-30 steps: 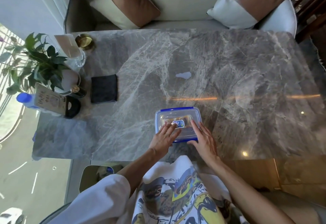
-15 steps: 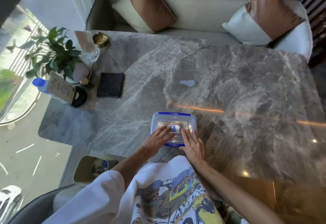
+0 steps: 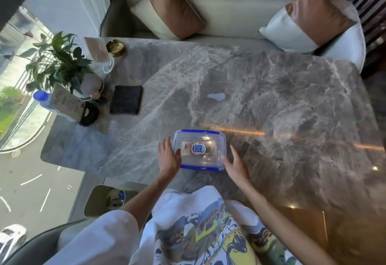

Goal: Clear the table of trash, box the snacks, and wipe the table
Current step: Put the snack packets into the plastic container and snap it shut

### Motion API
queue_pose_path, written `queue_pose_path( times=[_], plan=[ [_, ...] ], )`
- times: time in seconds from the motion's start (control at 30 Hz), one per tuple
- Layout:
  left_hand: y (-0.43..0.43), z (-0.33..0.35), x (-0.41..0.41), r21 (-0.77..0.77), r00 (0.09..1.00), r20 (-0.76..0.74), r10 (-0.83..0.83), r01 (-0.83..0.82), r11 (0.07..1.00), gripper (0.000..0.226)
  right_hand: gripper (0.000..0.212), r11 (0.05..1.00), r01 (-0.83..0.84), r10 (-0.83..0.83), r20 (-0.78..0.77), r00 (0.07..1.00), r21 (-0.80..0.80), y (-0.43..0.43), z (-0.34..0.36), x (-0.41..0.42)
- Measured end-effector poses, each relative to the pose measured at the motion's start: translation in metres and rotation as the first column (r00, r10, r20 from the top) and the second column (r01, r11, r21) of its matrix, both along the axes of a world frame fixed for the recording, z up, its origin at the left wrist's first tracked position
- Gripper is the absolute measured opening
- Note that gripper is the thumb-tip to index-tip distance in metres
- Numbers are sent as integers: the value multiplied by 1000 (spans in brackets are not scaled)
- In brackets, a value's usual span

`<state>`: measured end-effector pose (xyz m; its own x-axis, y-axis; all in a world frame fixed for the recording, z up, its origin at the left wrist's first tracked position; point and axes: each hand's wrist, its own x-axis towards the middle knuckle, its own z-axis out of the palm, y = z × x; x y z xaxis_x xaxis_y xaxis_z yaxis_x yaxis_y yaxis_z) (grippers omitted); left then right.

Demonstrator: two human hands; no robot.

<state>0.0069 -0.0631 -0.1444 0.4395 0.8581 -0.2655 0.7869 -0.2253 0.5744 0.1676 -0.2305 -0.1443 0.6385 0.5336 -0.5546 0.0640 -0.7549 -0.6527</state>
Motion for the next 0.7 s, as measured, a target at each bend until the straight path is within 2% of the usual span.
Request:
queue_pose_path(
  times=[0.07, 0.1, 0.17, 0.3, 0.43, 0.5, 0.6, 0.7],
  plan=[
    [7, -5, -3, -357, 975, -5, 221, -208, 911, 64, 63, 987, 162, -162, -230, 960, -18, 3, -2, 8],
    [10, -5, -5, -505, 962, 2, 273, -234, 831, 60, 59, 967, 256, -244, -347, 906, -11, 5, -4, 9],
    [12, -2, -9, -665, 950, 7, 313, -229, 711, 49, 47, 924, 383, -344, -489, 802, -21, 9, -6, 5],
    [24, -5, -24, -712, 937, -2, 349, -247, 658, 46, 45, 895, 444, -419, -428, 801, -44, 25, -9, -16],
    [54, -4, -69, -756, 911, -23, 412, -286, 589, 49, 51, 893, 443, -427, -447, 786, -75, 60, -2, -55],
    [74, -5, -102, -776, 884, -26, 466, -312, 548, 47, 54, 912, 402, -392, -446, 805, -75, 87, 2, -83],
    [110, -5, -157, -753, 857, -38, 515, -363, 549, 41, 54, 934, 352, -335, -480, 811, -58, 132, 4, -127],
    [149, -2, -213, -732, 808, -50, 587, -429, 529, 38, 45, 962, 267, -256, -504, 825, -52, 184, 0, -175]
  ],
)
